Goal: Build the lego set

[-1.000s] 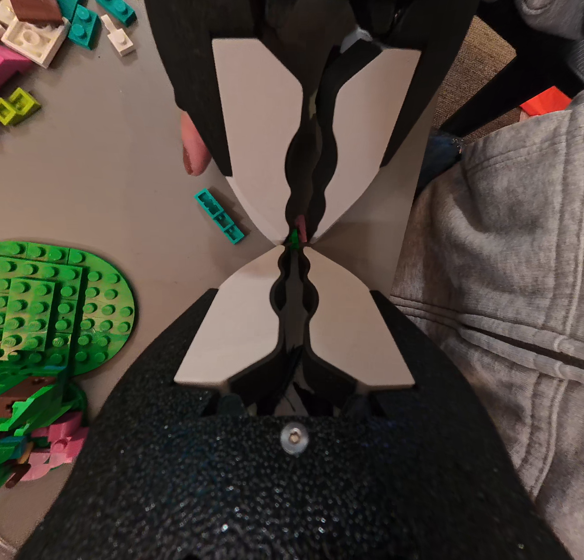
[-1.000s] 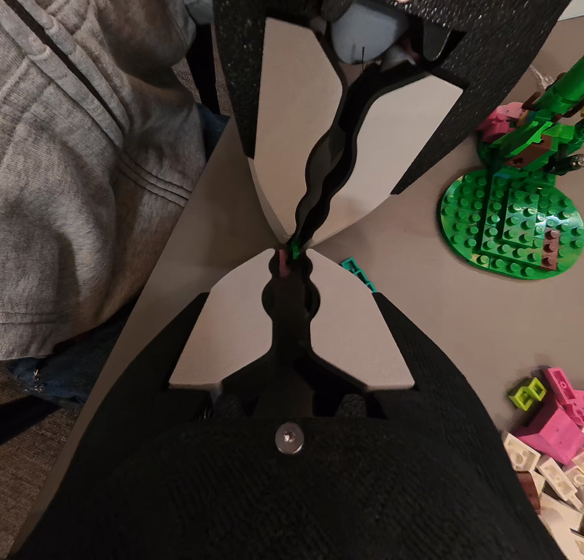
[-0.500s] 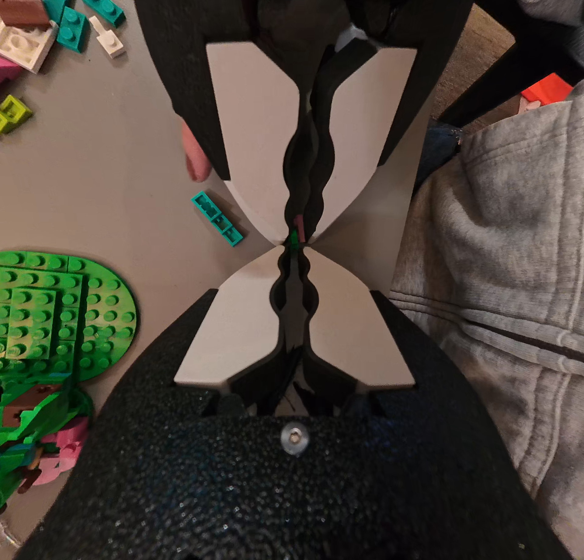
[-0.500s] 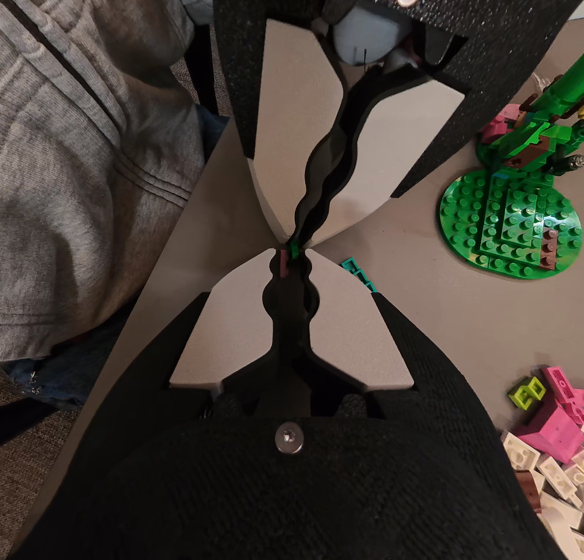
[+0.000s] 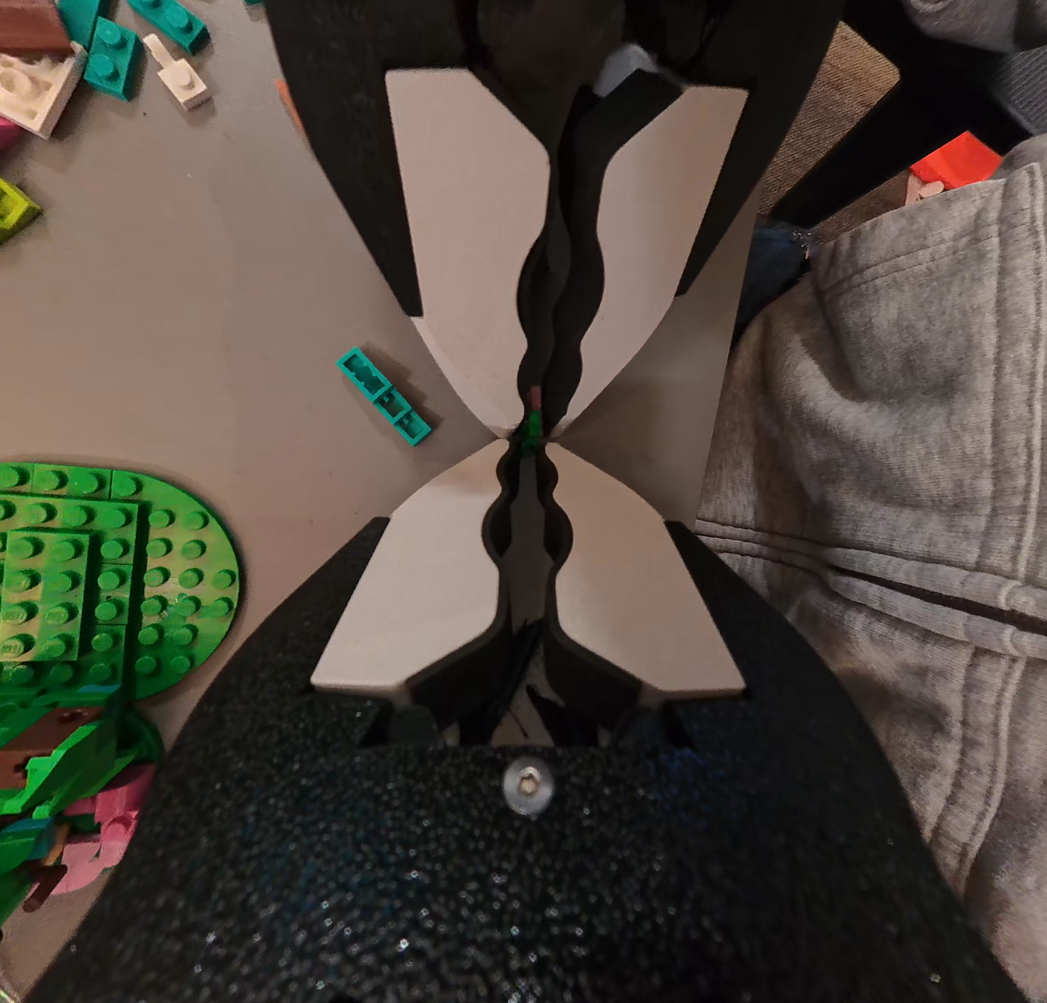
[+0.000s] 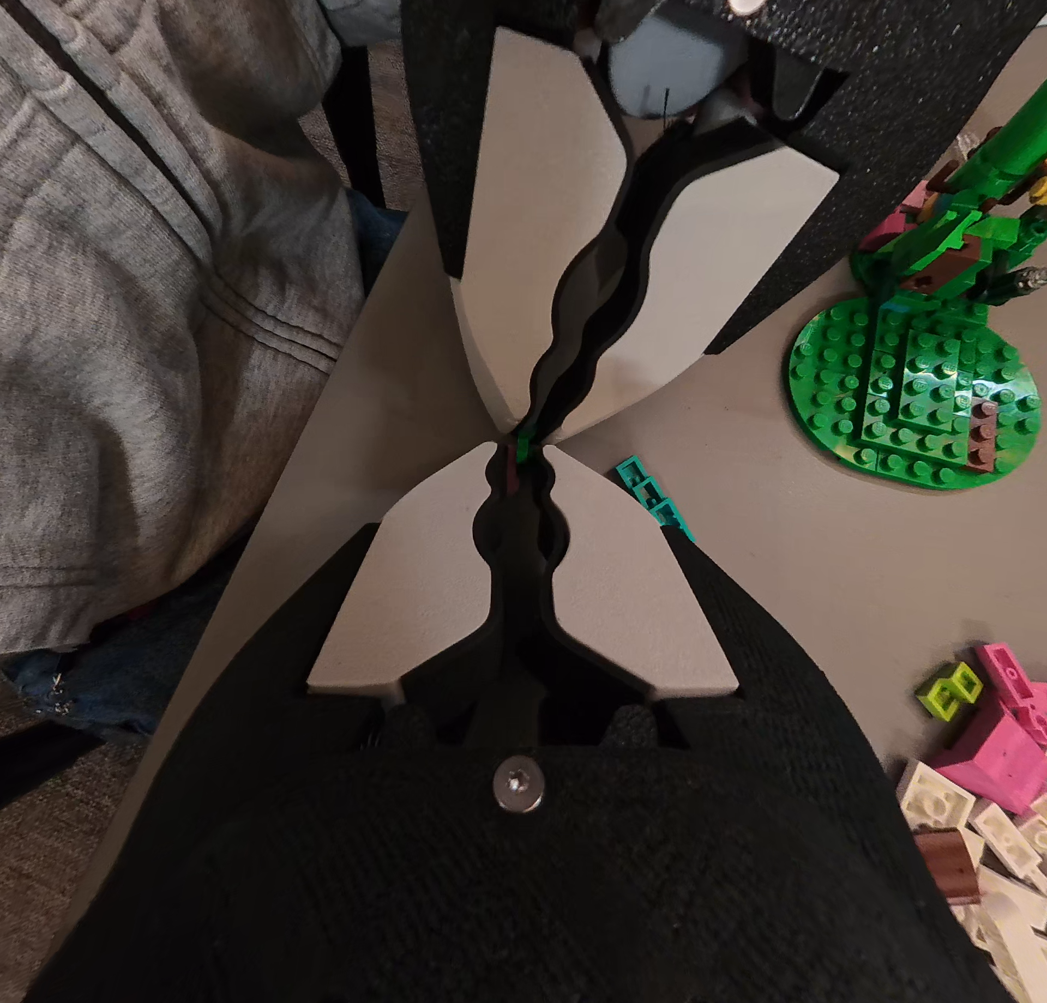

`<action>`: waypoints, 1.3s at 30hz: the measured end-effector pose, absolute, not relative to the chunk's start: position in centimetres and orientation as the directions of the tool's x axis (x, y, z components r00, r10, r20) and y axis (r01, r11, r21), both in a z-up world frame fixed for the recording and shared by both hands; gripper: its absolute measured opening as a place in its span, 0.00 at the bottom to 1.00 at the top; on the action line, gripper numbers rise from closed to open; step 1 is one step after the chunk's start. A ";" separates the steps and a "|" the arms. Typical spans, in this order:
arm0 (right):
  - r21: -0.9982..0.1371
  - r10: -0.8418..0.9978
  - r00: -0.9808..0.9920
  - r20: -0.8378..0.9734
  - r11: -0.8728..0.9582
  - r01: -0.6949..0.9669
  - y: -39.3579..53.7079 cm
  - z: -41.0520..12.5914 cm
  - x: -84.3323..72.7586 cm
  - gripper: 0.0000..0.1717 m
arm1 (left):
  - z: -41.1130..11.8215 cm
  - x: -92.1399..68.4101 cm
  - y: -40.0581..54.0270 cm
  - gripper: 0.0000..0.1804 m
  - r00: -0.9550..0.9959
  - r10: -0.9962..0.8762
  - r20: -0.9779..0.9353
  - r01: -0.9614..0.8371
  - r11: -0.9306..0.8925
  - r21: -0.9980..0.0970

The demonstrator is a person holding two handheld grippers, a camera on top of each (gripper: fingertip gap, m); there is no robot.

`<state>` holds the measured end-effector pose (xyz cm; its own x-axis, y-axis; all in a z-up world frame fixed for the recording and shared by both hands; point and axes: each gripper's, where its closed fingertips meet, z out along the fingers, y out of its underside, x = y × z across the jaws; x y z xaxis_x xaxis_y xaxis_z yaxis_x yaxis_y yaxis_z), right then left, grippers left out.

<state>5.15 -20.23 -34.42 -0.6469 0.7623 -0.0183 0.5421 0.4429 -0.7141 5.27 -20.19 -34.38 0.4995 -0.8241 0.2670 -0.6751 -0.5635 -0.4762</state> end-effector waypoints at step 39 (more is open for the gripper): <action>-0.953 0.725 -0.618 -0.304 -0.223 0.206 -18.0 -24.0 4.3 0.04 | -24.7 5.3 -17.6 0.16 0.496 -0.854 0.159 -0.238 -0.309 -0.921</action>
<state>4.33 -18.01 -23.98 -0.6177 0.7255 -0.3036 0.2060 -0.2234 -0.9527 5.26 -17.57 -24.68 0.4955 -0.8539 0.1588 -0.2375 -0.3091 -0.9209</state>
